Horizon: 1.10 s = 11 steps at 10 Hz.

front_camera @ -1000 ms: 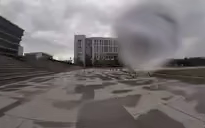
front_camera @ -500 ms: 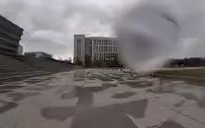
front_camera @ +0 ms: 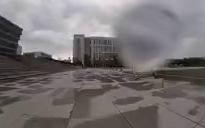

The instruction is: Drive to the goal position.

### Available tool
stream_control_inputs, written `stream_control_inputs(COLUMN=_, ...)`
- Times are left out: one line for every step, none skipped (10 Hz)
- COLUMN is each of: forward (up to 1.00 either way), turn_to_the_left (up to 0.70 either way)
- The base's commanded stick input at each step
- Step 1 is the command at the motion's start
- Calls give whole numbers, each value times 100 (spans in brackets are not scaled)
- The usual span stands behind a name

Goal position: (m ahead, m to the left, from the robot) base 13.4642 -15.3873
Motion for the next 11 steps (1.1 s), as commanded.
stream_control_inputs(forward=70, turn_to_the_left=0)
stream_control_inputs(forward=70, turn_to_the_left=0)
stream_control_inputs(forward=70, turn_to_the_left=0)
stream_control_inputs(forward=70, turn_to_the_left=0)
stream_control_inputs(forward=70, turn_to_the_left=0)
stream_control_inputs(forward=70, turn_to_the_left=0)
stream_control_inputs(forward=70, turn_to_the_left=0)
stream_control_inputs(forward=70, turn_to_the_left=0)
stream_control_inputs(forward=70, turn_to_the_left=0)
stream_control_inputs(forward=70, turn_to_the_left=0)
stream_control_inputs(forward=70, turn_to_the_left=0)
